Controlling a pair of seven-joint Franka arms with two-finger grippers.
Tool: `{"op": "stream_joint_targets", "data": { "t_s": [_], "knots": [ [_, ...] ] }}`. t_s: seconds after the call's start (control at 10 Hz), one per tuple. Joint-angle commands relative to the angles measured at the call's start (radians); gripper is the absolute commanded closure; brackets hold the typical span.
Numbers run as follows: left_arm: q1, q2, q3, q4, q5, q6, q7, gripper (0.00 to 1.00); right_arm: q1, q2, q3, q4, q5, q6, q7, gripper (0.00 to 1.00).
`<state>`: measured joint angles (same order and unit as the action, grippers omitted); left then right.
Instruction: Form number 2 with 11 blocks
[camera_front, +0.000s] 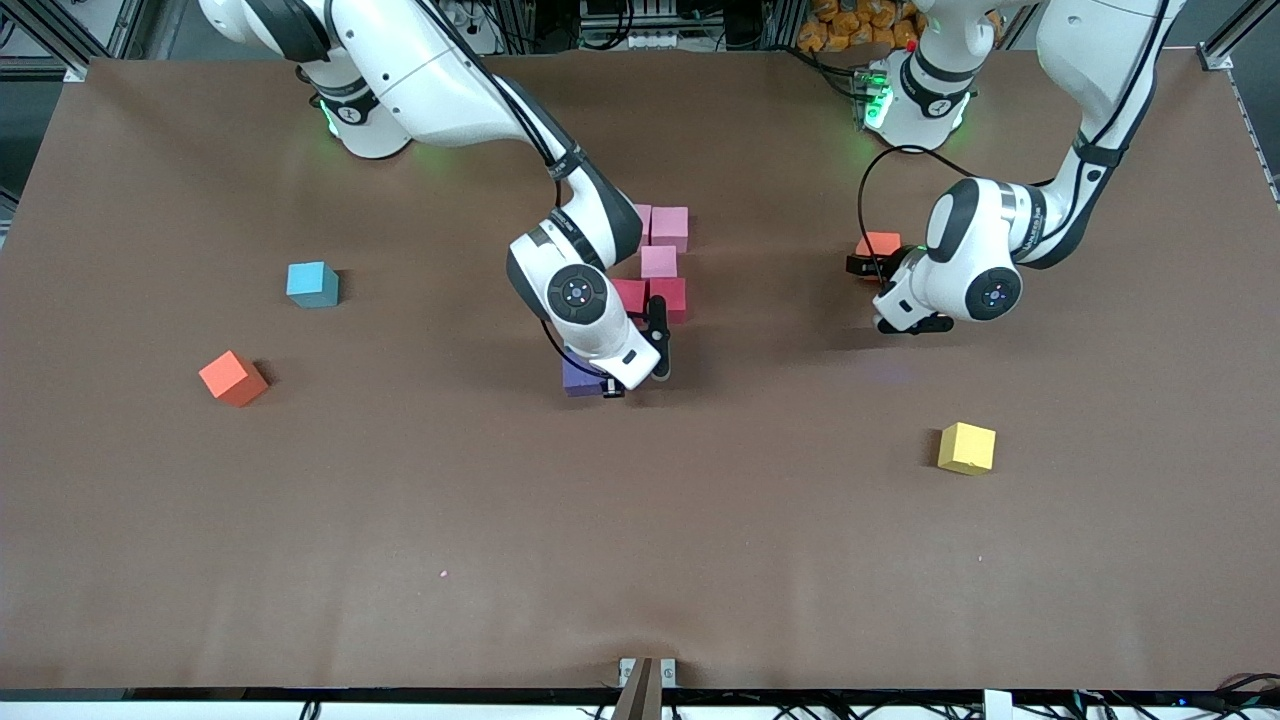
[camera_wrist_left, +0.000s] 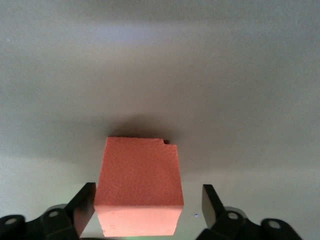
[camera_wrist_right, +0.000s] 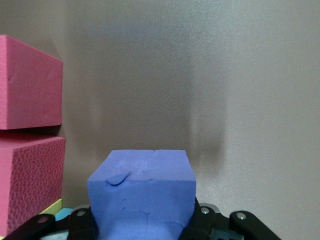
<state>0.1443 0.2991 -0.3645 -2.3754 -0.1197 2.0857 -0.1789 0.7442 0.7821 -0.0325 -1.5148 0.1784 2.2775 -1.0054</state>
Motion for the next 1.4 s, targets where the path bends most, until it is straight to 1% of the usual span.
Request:
{"op": "stream_joint_targets", "data": {
  "t_s": [0.0, 0.1, 0.2, 0.3, 0.4, 0.5, 0.6, 0.7, 0.9, 1.0, 1.3],
  "knots": [
    [0.021, 0.009, -0.005, 0.013, -0.011, -0.01, 0.013, 0.21, 0.001, 0.011, 0.005, 0.004, 0.016, 0.014, -0.001, 0.71],
    [0.021, 0.017, -0.005, 0.015, -0.011, -0.012, 0.013, 0.21, 0.003, 0.014, 0.005, 0.004, 0.016, 0.016, -0.001, 0.7],
    [0.02, 0.021, -0.005, 0.015, -0.011, -0.012, 0.013, 0.2, 0.004, 0.016, 0.005, 0.002, 0.016, 0.036, -0.001, 0.61],
    [0.021, 0.023, -0.005, 0.015, -0.011, -0.012, 0.013, 0.2, 0.004, 0.017, 0.005, 0.002, 0.018, 0.048, 0.002, 0.44],
    [0.02, 0.025, -0.007, 0.013, -0.011, -0.012, 0.013, 0.2, 0.006, 0.017, 0.005, 0.002, 0.042, 0.048, 0.004, 0.18],
    [0.02, 0.025, -0.005, 0.013, -0.011, -0.012, 0.013, 0.2, 0.007, 0.016, 0.003, 0.002, 0.061, 0.043, 0.004, 0.0],
    [0.018, 0.023, -0.005, 0.013, -0.011, -0.013, 0.012, 0.19, 0.009, 0.016, 0.002, 0.002, 0.062, 0.037, 0.004, 0.0],
    [0.017, 0.023, -0.005, 0.015, -0.009, -0.035, 0.012, 0.15, 0.01, 0.013, 0.003, 0.002, 0.062, 0.036, 0.002, 0.0],
    [0.017, 0.02, -0.005, 0.013, -0.009, -0.039, 0.012, 0.15, 0.015, 0.003, 0.003, 0.004, 0.062, 0.025, 0.002, 0.0],
    [0.017, 0.02, -0.005, 0.015, -0.009, -0.042, 0.012, 0.16, 0.017, -0.004, 0.003, 0.004, 0.062, -0.005, 0.001, 0.0],
    [0.017, 0.021, -0.005, 0.013, -0.008, -0.049, 0.012, 0.16, 0.017, -0.003, 0.002, 0.004, 0.062, -0.012, 0.002, 0.0]
  ]
}}
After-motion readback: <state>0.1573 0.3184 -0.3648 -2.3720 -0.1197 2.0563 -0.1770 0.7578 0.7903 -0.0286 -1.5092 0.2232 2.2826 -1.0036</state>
